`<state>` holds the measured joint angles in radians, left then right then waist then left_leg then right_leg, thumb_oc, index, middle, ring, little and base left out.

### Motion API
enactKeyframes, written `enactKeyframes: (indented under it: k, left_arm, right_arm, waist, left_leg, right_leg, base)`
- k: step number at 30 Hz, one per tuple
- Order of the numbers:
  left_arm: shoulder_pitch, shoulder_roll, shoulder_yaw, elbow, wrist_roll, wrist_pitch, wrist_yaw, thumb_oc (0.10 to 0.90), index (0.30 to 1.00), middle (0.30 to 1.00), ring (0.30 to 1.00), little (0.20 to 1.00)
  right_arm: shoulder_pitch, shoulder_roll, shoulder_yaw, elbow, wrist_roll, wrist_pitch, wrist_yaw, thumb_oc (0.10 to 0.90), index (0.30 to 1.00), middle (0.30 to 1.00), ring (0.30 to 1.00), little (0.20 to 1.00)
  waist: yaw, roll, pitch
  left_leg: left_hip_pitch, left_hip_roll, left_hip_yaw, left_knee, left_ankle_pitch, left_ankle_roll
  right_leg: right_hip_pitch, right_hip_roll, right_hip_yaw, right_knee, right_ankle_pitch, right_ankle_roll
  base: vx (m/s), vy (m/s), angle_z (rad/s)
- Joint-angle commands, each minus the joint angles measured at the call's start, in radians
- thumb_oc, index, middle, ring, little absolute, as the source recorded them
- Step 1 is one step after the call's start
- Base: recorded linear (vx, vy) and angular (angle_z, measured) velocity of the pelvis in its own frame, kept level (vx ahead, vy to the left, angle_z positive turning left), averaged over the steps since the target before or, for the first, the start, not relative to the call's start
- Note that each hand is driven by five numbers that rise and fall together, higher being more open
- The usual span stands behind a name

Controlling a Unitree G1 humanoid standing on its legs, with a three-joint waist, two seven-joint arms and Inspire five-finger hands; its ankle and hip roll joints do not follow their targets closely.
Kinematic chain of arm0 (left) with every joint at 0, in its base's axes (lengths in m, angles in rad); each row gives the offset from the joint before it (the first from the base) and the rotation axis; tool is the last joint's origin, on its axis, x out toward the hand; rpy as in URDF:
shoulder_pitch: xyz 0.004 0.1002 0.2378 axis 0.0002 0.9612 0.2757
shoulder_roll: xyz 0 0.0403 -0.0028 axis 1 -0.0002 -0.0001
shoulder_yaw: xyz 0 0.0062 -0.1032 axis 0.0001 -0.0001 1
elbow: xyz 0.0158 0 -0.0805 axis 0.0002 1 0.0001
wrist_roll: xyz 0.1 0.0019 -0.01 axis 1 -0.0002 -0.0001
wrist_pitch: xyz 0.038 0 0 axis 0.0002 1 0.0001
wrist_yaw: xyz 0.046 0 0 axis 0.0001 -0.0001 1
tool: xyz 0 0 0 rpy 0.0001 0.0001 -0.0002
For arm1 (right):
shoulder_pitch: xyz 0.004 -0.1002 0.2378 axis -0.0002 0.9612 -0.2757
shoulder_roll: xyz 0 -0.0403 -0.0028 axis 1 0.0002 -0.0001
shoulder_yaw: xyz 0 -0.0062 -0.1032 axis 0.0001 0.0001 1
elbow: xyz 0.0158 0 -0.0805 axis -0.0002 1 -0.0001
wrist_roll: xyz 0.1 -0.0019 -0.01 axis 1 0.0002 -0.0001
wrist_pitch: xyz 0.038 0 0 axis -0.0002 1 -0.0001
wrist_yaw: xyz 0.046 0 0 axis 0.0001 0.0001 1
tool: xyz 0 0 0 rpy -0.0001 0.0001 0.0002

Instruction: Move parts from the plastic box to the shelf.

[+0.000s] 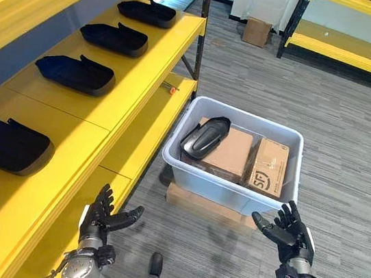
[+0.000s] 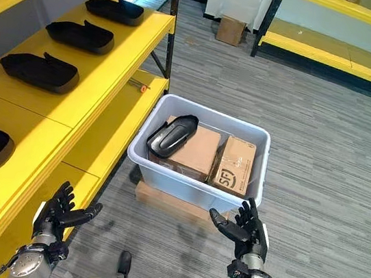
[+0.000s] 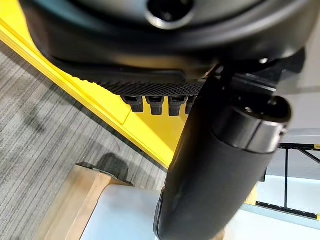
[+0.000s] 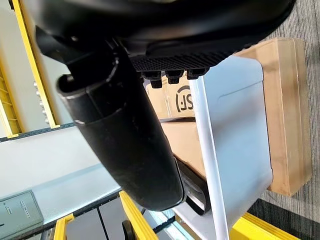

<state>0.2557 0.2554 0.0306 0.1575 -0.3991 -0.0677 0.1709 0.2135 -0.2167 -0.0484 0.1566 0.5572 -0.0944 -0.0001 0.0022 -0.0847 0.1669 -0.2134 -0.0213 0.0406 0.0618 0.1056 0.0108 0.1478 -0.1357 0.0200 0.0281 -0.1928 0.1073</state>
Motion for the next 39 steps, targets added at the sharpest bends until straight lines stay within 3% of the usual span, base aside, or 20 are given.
enactKeyframes:
  k: [1,2,3,4,6,8,9,12,13,17,19,23,26,34,39]
  left_arm:
    - [-0.009,0.048,0.054,-0.097,-0.008,-0.077,0.043,0.900,1.000,1.000,1.000,1.000]
    - [-0.009,0.048,0.054,-0.098,-0.008,-0.077,0.043,0.900,1.000,1.000,1.000,1.000]
    - [-0.023,0.061,0.055,-0.101,0.008,-0.077,0.048,0.900,1.000,1.000,1.000,1.000]
    - [-0.024,0.061,0.055,-0.100,0.008,-0.077,0.048,0.900,1.000,1.000,1.000,1.000]
    - [-0.041,0.074,0.047,-0.096,0.023,-0.077,0.047,0.900,1.000,1.000,1.000,1.000]
    - [-0.050,0.083,0.040,-0.094,0.032,-0.075,0.049,0.900,1.000,1.000,1.000,1.000]
    - [-0.047,0.083,0.043,-0.097,0.036,-0.073,0.047,0.900,1.000,1.000,1.000,1.000]
    - [-0.035,0.082,0.053,-0.106,0.030,-0.072,0.041,0.900,1.000,1.000,1.000,1.000]
    - [-0.040,0.080,0.047,-0.102,0.019,-0.073,0.037,0.900,1.000,1.000,1.000,1.000]
    - [-0.038,0.078,0.038,-0.096,0.022,-0.077,0.035,0.900,1.000,1.000,1.000,1.000]
    - [-0.030,0.066,0.037,-0.094,0.032,-0.085,0.028,0.900,1.000,1.000,1.000,1.000]
    - [-0.004,0.043,0.043,-0.098,0.022,-0.085,0.029,0.900,1.000,1.000,1.000,1.000]
    - [0.007,0.034,0.039,-0.092,0.014,-0.076,0.026,0.900,1.000,1.000,1.000,1.000]
    - [0.032,0.032,0.045,-0.101,0.013,-0.066,0.019,0.900,1.000,1.000,1.000,1.000]
    - [0.035,0.034,0.031,-0.101,0.006,-0.059,0.003,0.900,1.000,1.000,1.000,1.000]
  right_arm:
    - [-0.063,-0.031,0.007,-0.093,-0.039,-0.060,0.013,0.900,1.000,1.000,1.000,1.000]
    - [-0.063,-0.031,0.007,-0.093,-0.039,-0.060,0.013,0.900,1.000,1.000,1.000,1.000]
    - [-0.055,-0.023,0.009,-0.107,-0.053,-0.061,0.021,0.900,1.000,1.000,1.000,1.000]
    - [-0.055,-0.022,0.009,-0.107,-0.054,-0.061,0.021,0.900,1.000,1.000,1.000,1.000]
    - [-0.047,-0.019,0.009,-0.119,-0.058,-0.066,0.025,0.900,1.000,1.000,1.000,1.000]
    - [-0.040,-0.013,0.013,-0.116,-0.049,-0.069,0.026,0.900,1.000,1.000,1.000,1.000]
    - [-0.034,-0.008,0.014,-0.118,-0.051,-0.067,0.026,0.900,1.000,1.000,1.000,1.000]
    - [-0.026,0.003,0.010,-0.115,-0.046,-0.062,0.023,0.900,1.000,1.000,1.000,1.000]
    - [-0.028,0.001,0.003,-0.112,-0.044,-0.062,0.020,0.900,1.000,1.000,1.000,1.000]
    - [-0.024,-0.006,0.004,-0.119,-0.055,-0.060,0.019,0.900,1.000,1.000,1.000,1.000]
    - [-0.013,-0.009,0.007,-0.124,-0.064,-0.057,0.030,0.900,1.000,1.000,1.000,1.000]
    - [-0.012,-0.020,0.014,-0.122,-0.071,-0.050,0.032,0.900,1.000,1.000,1.000,1.000]
    - [-0.013,-0.032,0.016,-0.132,-0.068,-0.047,0.031,0.900,1.000,1.000,1.000,1.000]
    - [0.002,-0.041,0.014,-0.137,-0.046,-0.034,0.034,0.900,1.000,1.000,1.000,1.000]
    - [0.001,-0.052,0.008,-0.135,-0.046,-0.040,0.028,0.900,1.000,1.000,1.000,1.000]
  waist:
    - [0.010,0.018,-0.097]
    - [0.011,0.017,-0.097]
    - [0.000,0.022,-0.075]
    - [0.001,0.021,-0.075]
    - [-0.014,0.031,-0.040]
    - [-0.025,0.052,-0.013]
    - [-0.027,0.056,-0.009]
    - [-0.034,0.058,-0.006]
    - [-0.045,0.053,0.006]
    - [-0.059,0.045,0.014]
    - [-0.059,0.020,0.001]
    - [-0.052,0.005,-0.032]
    - [-0.046,0.006,-0.045]
    - [-0.046,0.025,-0.066]
    - [-0.047,0.043,-0.079]
  left_leg:
    - [0.077,0.029,-0.048,-0.053,-0.071,0.014]
    - [0.077,0.029,-0.047,-0.053,-0.071,0.014]
    - [0.092,0.012,-0.066,-0.044,-0.086,0.035]
    - [0.090,0.011,-0.065,-0.043,-0.086,0.035]
    - [0.098,0.006,-0.084,-0.027,-0.095,0.049]
    - [0.115,0.014,-0.098,-0.034,-0.098,0.060]
    - [0.134,0.013,-0.096,-0.045,-0.104,0.062]
    - [0.163,0.021,-0.089,-0.056,-0.121,0.053]
    - [0.164,0.018,-0.090,-0.052,-0.133,0.041]
    - [0.179,0.014,-0.092,-0.047,-0.157,0.030]
    - [0.196,0.000,-0.078,-0.051,-0.173,0.016]
    - [0.211,0.003,-0.069,-0.058,-0.180,0.010]
    - [0.218,0.016,-0.071,-0.063,-0.183,0.003]
    - [0.245,0.081,-0.071,-0.107,-0.166,-0.032]
    - [0.257,0.133,-0.066,-0.124,-0.150,-0.072]
  right_leg:
    - [-0.098,0.015,-0.003,0.119,0.074,0.048]
    - [-0.101,0.015,-0.002,0.123,0.072,0.048]
    - [-0.187,0.019,0.011,0.315,0.141,0.064]
    - [-0.191,0.019,0.013,0.321,0.138,0.064]
    - [-0.263,0.033,0.012,0.462,0.201,0.060]
    - [-0.325,0.060,-0.001,0.574,0.192,0.040]
    - [-0.344,0.045,-0.021,0.570,0.189,0.031]
    - [-0.347,-0.009,-0.062,0.422,0.190,0.020]
    - [-0.364,-0.033,-0.051,0.259,0.221,0.034]
    - [-0.359,-0.076,-0.037,0.103,0.300,0.066]
    - [-0.301,-0.108,-0.081,0.001,0.344,0.085]
    - [-0.265,-0.104,-0.093,-0.027,0.366,0.096]
    - [-0.246,-0.096,-0.112,-0.034,0.339,0.093]
    - [-0.235,-0.051,-0.119,-0.030,0.258,0.066]
    - [-0.211,-0.020,-0.137,-0.038,0.218,0.047]
  base:
    - [0.06,0.195,-0.10]
    - [0.02,0.271,-0.02]
    - [-0.01,0.168,-0.03]
    - [-0.02,0.215,0.13]
    - [-0.02,0.128,0.29]
    - [0.01,0.153,0.33]
    - [0.06,0.106,0.36]
    - [0.10,-0.004,0.02]
    - [0.09,-0.086,-0.08]
    - [0.06,-0.053,0.01]
    - [0.09,-0.070,0.14]
    - [0.12,-0.073,0.14]
    - [0.08,-0.087,-0.05]
    - [0.07,-0.104,-0.09]
    - [0.08,-0.131,0.02]
